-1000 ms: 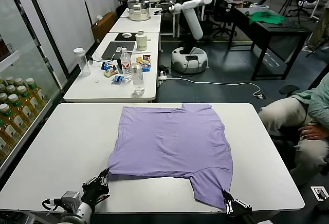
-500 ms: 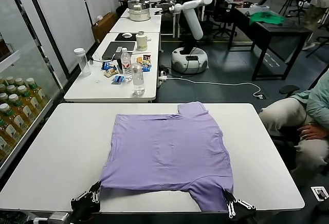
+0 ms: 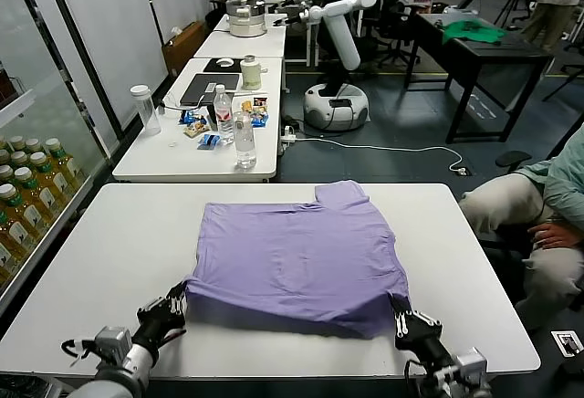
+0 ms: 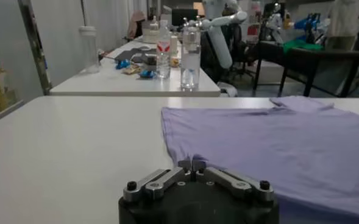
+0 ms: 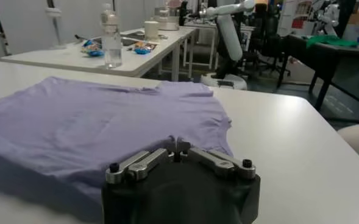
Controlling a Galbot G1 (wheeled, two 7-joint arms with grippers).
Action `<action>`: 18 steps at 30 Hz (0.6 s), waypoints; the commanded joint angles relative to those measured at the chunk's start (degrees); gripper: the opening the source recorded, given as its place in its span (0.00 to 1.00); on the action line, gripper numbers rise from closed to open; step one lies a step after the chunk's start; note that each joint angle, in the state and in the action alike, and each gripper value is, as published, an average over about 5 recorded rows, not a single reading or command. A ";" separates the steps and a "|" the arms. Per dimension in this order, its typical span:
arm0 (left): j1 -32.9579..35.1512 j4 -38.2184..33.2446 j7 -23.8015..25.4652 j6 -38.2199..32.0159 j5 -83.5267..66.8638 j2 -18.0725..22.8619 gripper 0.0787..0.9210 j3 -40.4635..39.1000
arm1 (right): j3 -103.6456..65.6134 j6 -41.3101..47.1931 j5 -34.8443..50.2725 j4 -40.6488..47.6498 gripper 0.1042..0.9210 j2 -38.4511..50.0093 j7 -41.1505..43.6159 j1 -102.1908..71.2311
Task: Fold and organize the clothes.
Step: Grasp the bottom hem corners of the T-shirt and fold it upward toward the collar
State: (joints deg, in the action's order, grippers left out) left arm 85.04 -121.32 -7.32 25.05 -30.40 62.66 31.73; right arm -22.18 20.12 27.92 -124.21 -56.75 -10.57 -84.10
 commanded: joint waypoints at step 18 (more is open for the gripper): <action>-17.69 19.70 5.54 2.26 1.77 0.04 0.02 -3.46 | 5.01 1.86 -0.84 15.57 0.07 -3.45 0.11 14.76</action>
State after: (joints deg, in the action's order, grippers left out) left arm 72.37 -109.54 -2.58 26.80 -31.45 61.96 28.84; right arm -18.47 21.65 27.68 -113.37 -59.07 -10.68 -71.96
